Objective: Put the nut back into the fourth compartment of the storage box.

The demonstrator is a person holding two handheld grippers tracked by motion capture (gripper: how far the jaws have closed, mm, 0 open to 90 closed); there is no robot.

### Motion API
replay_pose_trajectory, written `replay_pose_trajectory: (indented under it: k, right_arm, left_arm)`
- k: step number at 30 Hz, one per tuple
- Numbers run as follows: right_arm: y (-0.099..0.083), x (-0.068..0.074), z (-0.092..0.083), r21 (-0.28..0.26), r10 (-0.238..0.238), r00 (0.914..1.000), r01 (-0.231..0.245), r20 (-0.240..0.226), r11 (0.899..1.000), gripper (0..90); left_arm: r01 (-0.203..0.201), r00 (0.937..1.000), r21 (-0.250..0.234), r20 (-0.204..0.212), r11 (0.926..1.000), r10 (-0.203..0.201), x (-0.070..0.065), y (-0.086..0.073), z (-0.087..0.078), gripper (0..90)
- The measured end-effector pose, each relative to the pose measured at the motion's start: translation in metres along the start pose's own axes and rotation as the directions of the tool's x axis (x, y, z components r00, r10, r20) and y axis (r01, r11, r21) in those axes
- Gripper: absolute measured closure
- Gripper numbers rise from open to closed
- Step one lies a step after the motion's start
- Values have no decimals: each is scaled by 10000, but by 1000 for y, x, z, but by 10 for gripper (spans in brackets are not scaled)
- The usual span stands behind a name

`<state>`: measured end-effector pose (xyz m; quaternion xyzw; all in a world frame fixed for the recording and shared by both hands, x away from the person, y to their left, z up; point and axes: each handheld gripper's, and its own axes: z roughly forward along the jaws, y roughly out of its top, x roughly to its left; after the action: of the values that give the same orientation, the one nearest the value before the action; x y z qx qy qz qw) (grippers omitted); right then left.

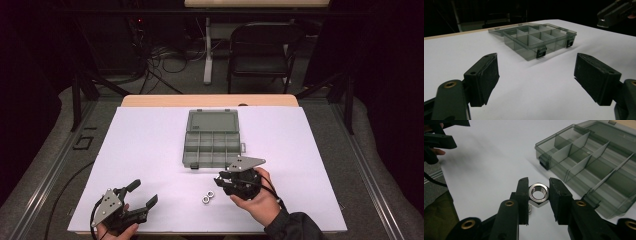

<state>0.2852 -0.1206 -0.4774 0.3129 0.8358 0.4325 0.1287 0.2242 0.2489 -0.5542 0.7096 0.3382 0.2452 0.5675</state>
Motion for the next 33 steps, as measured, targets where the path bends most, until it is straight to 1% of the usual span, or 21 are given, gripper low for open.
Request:
replay_pose_trajectory:
  k: [4,7,11,15,16,18,20,24,25,27,28,30,33]
  right_arm:
    - [12,-10,-2,-4,-172,9997,172,181,9999,703]
    - [22,-23,-1,0,-308,9984,308,464,9995,703]
    - [32,-40,1,-49,30,9976,-26,687,10000,703]
    - [40,-58,6,-77,368,9943,-362,1004,9993,703]
    - [41,-62,9,-114,429,9932,-419,1086,9991,703]
    - [42,-68,13,23,455,9901,-462,1330,9989,703]
    - [43,-73,17,44,500,9878,-512,1473,9987,703]
    - [42,-84,25,63,694,9831,-715,1696,9974,703]
    - [43,-86,26,92,676,9826,-702,1728,9975,703]
    - [42,-91,31,25,786,9801,-804,1823,9968,703]
    - [42,-93,33,96,803,9790,-835,1874,9965,703]
    - [42,-98,38,113,962,9757,-1004,1970,9949,703]
    - [41,-103,45,36,1005,9719,-1037,2127,9946,703]
  left_arm:
    - [32,10000,47,10,10000,-32,1,0,0,200]
    - [41,10000,34,15,10000,-41,1,0,0,200]
    - [50,10000,27,-7,10000,-50,1,0,0,200]
    - [49,10000,29,-3,10000,-49,1,0,0,200]
    - [52,10000,30,1,10000,-52,1,0,0,200]
    - [44,10000,31,1,10000,-44,1,0,0,200]
    - [43,10000,36,8,10000,-43,1,0,0,200]
    - [54,10000,53,27,10000,-54,1,0,-1,200]
    - [42,10000,63,32,10000,-43,2,0,-1,200]
    - [59,10000,56,41,10000,-59,1,0,0,200]
    - [48,10000,59,41,10000,-48,1,0,0,200]
    - [48,10000,65,57,10000,-48,1,0,0,200]
    - [58,10000,74,60,10000,-58,1,0,0,200]
